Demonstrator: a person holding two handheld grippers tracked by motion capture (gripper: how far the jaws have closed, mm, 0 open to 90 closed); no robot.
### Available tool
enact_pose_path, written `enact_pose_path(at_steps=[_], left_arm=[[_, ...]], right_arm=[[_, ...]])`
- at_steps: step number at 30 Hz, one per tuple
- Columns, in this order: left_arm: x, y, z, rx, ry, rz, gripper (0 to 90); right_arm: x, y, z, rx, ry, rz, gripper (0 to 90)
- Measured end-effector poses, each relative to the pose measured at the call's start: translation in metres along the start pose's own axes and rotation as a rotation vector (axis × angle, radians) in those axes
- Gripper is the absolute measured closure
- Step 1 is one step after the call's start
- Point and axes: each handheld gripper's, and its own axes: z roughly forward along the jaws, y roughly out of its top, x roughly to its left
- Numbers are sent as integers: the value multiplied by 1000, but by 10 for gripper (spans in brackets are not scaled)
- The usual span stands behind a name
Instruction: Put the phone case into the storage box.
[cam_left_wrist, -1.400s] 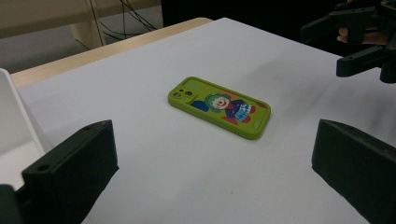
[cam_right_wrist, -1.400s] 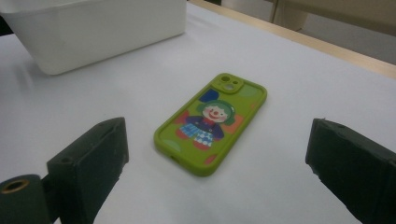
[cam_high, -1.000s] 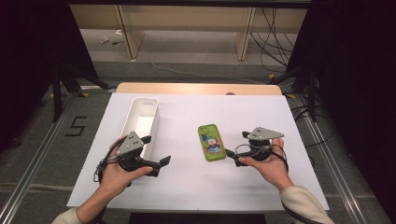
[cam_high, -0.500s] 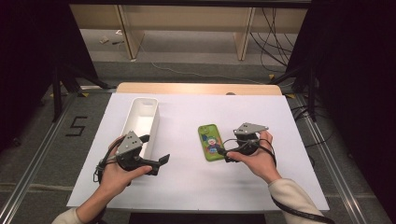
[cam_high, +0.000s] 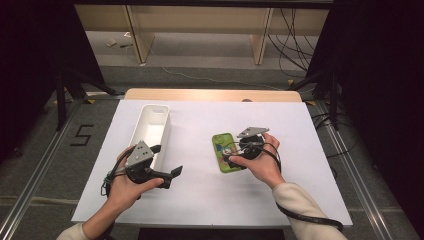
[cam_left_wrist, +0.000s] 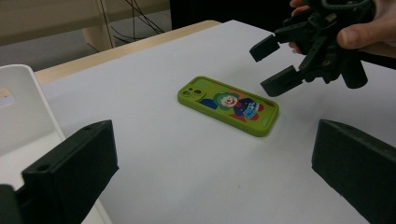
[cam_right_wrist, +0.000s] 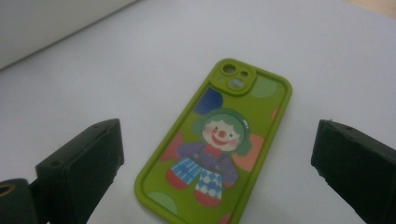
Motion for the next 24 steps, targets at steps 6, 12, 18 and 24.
enact_pose_path(at_steps=[6, 12, 18, 24], left_arm=[[-1, 0, -1, -1, -2, 4, 0], [0, 0, -1, -1, -3, 4, 0], [-1, 0, 0, 1, -6, 4, 0], [-1, 0, 0, 0, -8, 7, 0]], right_arm=[[8, 12, 20, 122, -60, 60, 36], [9, 19, 40, 240, -98, 112, 45], [7, 27, 52, 314, -133, 135, 56], [3, 32, 59, 366, -160, 158, 61]])
